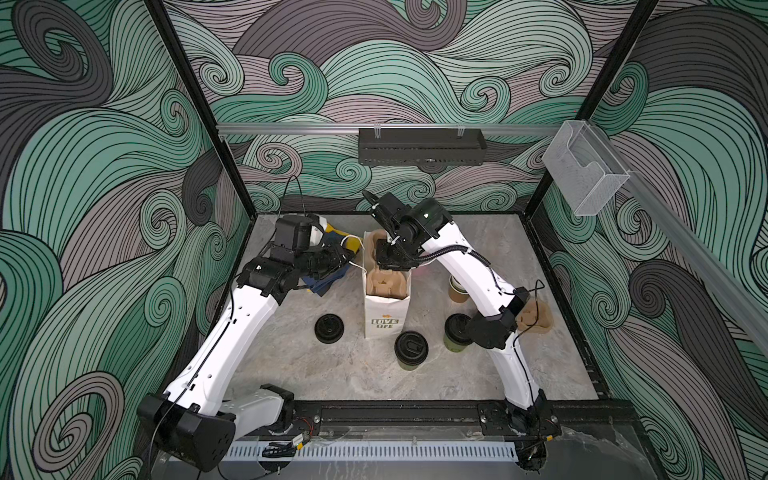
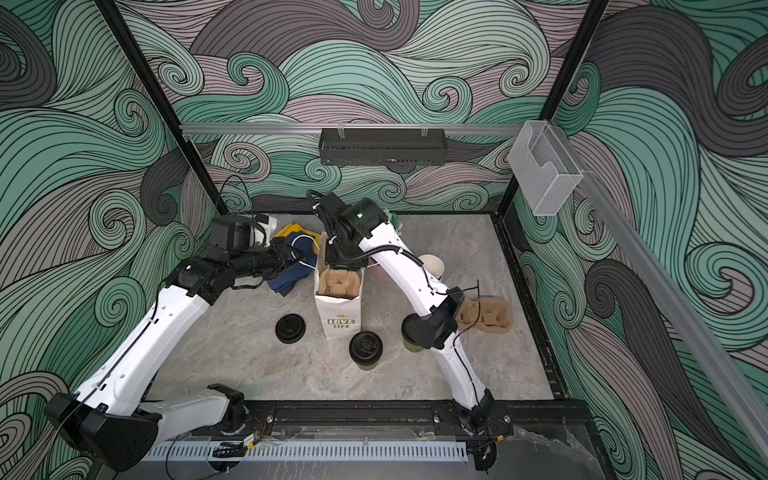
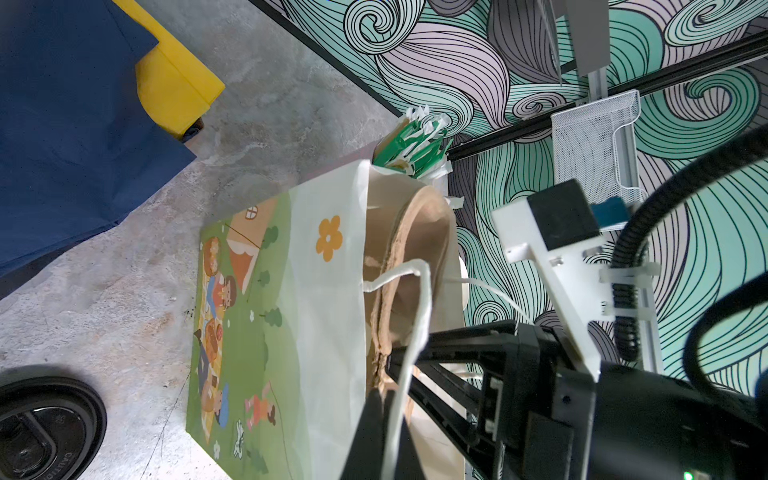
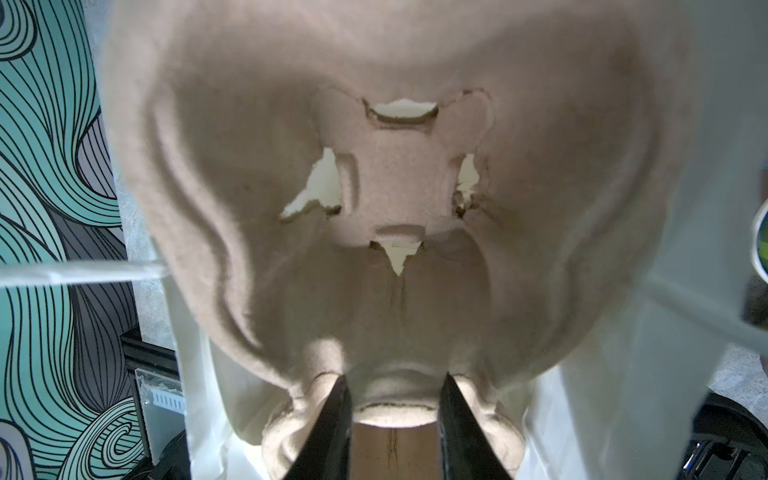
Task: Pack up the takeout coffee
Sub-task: 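Push the brown cup holder down to the bag bottom with the right gripper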
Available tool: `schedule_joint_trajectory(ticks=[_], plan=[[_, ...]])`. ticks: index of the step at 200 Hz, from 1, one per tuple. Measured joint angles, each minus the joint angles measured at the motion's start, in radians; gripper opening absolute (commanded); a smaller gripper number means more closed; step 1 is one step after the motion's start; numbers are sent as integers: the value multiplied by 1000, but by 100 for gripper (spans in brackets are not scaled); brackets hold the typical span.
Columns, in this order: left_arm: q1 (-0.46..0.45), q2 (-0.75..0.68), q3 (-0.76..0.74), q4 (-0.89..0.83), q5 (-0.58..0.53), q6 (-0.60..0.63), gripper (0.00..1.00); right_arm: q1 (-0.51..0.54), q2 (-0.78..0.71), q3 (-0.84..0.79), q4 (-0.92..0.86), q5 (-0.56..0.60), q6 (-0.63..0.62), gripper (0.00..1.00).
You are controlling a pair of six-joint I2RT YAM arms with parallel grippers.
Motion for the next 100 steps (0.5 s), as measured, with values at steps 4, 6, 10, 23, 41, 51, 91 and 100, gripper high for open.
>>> schedule_joint_trajectory(ticks=[4,6,10,23,41,51,91,100], plan=[[0,0,0,1,0,0,0,0,1,0,-1,-3,1,1],[0,0,0,2,0,0,0,0,2,0,-1,-3,2,1],[0,0,0,3,0,0,0,0,2,0,-2,-4,2,1],[0,0,0,8,-2,0,0,0,8,0,-4,-7,5,1],[0,0,0,9,-2,0,0,0,19,-3,-8,-10,6,1],[0,0,0,10,-2,0,0,0,27,-4,-11,-10,10,1],[0,2,0,12,-2,0,0,0,59,-5,-11,-10,28,2],[-1,2,-1,12,-2,0,0,0,65,-5,-11,-10,31,3]])
